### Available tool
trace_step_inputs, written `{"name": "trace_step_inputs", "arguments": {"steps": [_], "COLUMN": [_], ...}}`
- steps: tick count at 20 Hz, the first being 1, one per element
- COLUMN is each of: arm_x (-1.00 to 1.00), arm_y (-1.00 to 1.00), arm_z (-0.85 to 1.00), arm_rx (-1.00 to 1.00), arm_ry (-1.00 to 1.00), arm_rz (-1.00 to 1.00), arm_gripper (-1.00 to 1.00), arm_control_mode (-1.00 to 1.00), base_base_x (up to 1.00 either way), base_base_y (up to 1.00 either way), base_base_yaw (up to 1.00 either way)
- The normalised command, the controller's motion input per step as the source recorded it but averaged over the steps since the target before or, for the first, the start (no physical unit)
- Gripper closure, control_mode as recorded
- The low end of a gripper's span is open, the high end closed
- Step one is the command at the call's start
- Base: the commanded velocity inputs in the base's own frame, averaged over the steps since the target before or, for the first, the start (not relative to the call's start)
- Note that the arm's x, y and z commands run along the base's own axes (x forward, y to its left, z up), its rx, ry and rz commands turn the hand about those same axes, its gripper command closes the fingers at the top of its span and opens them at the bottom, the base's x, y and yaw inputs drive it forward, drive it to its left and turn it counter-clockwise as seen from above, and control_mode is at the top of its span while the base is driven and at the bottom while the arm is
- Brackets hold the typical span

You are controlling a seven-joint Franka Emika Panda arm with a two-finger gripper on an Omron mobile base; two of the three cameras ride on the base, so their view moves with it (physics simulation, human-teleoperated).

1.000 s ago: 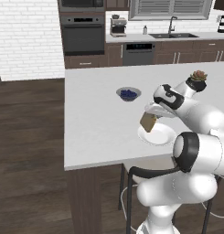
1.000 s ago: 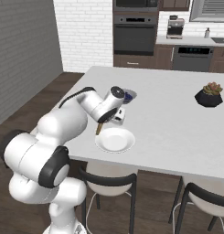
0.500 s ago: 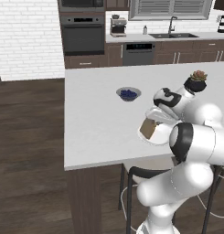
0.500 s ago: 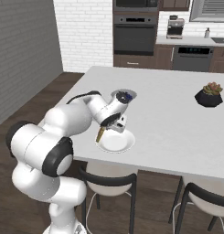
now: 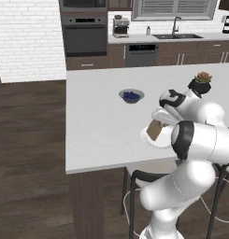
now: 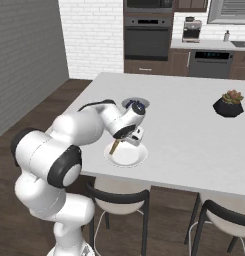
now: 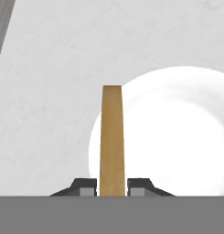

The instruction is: Start the toaster. Once the lever pops up, take the bread to the plate on the dining counter.

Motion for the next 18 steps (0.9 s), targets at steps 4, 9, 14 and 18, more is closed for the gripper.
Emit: {"name": "trace_step_inputs", "arguments": {"steps": [4, 9, 14, 18], "arm_x": [0.2, 0.07, 0.0, -0.06], "arm_y": [0.0, 0.0, -0.03, -0.08], "arm_z": [-0.23, -0.35, -0.17, 0.0], "arm_rx": [0.0, 0.0, 0.0, 0.01], "arm_ry": [0.0, 0.0, 0.0, 0.0], "arm_rz": [-0.03, -0.01, 0.0, 0.0], "arm_gripper": [1.0, 1.0, 1.0, 1.0], "arm_control_mode": [-1.0, -1.0, -1.0, -1.0], "base_base_x": [0.0, 0.0, 0.0, 0.0], "base_base_y": [0.0, 0.0, 0.0, 0.0], "base_base_yaw": [0.0, 0.0, 0.0, 0.0]}}
